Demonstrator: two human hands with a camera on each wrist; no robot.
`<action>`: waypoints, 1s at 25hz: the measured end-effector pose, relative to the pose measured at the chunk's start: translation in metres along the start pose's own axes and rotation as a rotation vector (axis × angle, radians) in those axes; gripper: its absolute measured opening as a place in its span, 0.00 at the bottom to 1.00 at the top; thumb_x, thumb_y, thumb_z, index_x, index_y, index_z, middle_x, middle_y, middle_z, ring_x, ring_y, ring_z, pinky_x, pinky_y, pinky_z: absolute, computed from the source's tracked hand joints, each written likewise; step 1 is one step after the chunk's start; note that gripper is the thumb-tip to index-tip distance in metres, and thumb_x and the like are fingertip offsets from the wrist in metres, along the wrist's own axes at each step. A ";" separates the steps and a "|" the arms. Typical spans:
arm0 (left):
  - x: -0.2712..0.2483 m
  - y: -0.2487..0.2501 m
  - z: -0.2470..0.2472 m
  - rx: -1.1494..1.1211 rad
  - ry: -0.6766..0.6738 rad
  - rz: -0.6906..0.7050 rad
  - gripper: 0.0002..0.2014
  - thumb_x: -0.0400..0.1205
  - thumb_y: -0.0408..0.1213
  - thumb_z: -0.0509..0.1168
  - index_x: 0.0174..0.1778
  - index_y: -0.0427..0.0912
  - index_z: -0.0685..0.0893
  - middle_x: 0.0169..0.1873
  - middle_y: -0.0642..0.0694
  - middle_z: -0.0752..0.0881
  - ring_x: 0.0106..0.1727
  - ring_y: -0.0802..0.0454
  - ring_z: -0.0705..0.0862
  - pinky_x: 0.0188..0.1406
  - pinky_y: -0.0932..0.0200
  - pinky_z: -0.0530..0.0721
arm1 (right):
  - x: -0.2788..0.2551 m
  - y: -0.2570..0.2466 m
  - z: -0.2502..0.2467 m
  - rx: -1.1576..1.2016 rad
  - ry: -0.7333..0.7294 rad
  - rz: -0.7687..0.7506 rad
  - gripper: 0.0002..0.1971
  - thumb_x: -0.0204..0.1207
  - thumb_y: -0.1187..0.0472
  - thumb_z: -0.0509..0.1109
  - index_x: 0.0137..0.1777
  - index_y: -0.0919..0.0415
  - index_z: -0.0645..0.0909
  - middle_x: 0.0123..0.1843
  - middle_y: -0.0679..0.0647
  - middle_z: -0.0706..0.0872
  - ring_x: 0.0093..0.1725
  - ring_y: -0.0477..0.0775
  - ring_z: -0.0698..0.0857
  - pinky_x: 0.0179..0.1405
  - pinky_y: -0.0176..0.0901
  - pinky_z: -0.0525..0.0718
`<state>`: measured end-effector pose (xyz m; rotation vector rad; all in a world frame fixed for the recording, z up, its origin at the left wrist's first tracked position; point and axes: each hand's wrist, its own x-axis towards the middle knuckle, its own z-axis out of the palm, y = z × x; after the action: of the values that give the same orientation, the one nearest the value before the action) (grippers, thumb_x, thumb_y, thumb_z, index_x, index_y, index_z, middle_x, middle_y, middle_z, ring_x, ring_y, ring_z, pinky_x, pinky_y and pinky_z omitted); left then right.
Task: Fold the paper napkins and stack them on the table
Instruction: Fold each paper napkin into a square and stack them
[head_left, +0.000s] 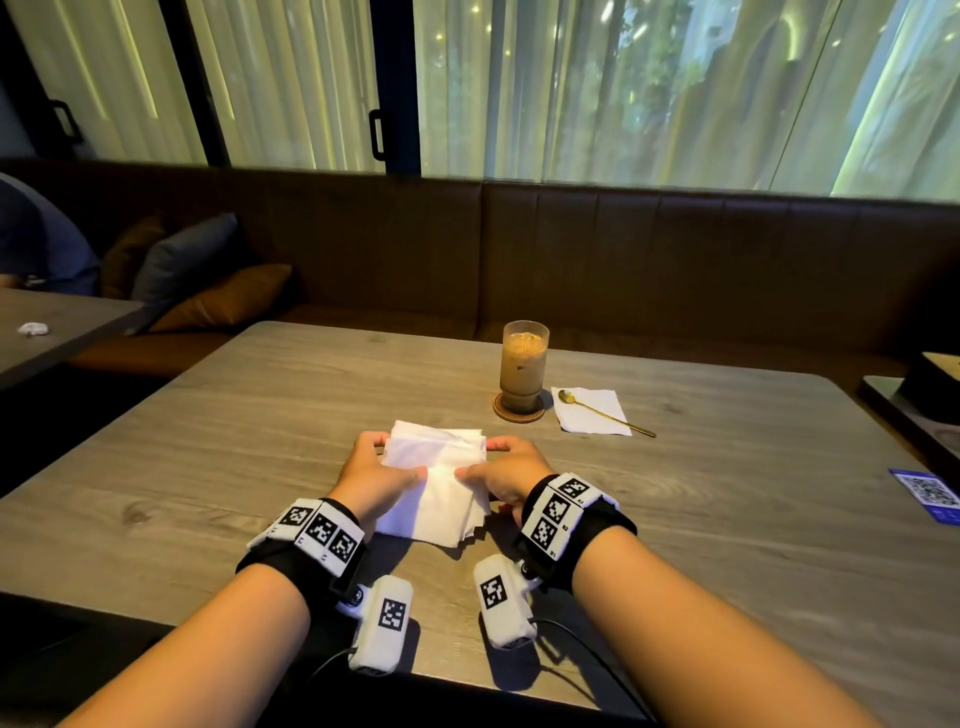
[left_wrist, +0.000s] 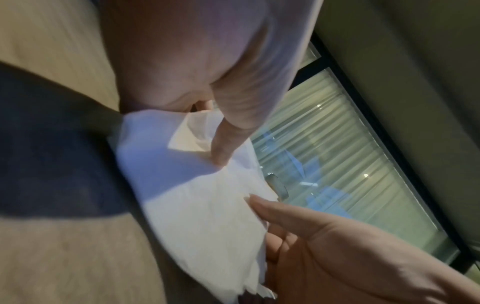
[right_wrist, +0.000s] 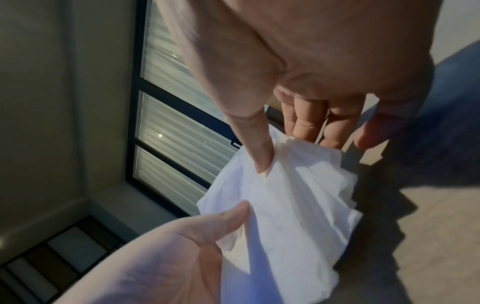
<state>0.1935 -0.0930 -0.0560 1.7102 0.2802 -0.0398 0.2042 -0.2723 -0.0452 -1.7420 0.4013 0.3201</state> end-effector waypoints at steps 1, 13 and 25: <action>0.000 0.001 -0.001 -0.056 0.006 0.018 0.27 0.77 0.21 0.76 0.67 0.44 0.74 0.63 0.36 0.85 0.56 0.43 0.86 0.50 0.47 0.87 | 0.008 0.003 0.000 0.032 -0.032 -0.004 0.38 0.56 0.64 0.91 0.69 0.57 0.81 0.66 0.60 0.90 0.62 0.64 0.90 0.63 0.63 0.90; 0.003 0.005 0.003 -0.218 -0.264 0.191 0.29 0.78 0.16 0.73 0.76 0.35 0.80 0.66 0.35 0.89 0.70 0.41 0.87 0.67 0.56 0.86 | -0.019 -0.007 -0.029 0.036 -0.164 -0.349 0.18 0.77 0.73 0.77 0.64 0.56 0.89 0.62 0.55 0.92 0.64 0.54 0.89 0.59 0.46 0.89; -0.002 0.001 0.005 -0.103 -0.294 0.307 0.30 0.70 0.20 0.81 0.65 0.41 0.81 0.57 0.42 0.90 0.56 0.53 0.90 0.49 0.64 0.90 | -0.014 -0.001 -0.035 -0.187 -0.208 -0.535 0.19 0.72 0.72 0.82 0.62 0.63 0.89 0.56 0.58 0.94 0.53 0.50 0.92 0.53 0.41 0.91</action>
<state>0.1929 -0.0987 -0.0551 1.6034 -0.1959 -0.0488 0.1913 -0.3050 -0.0315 -1.9004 -0.2550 0.1507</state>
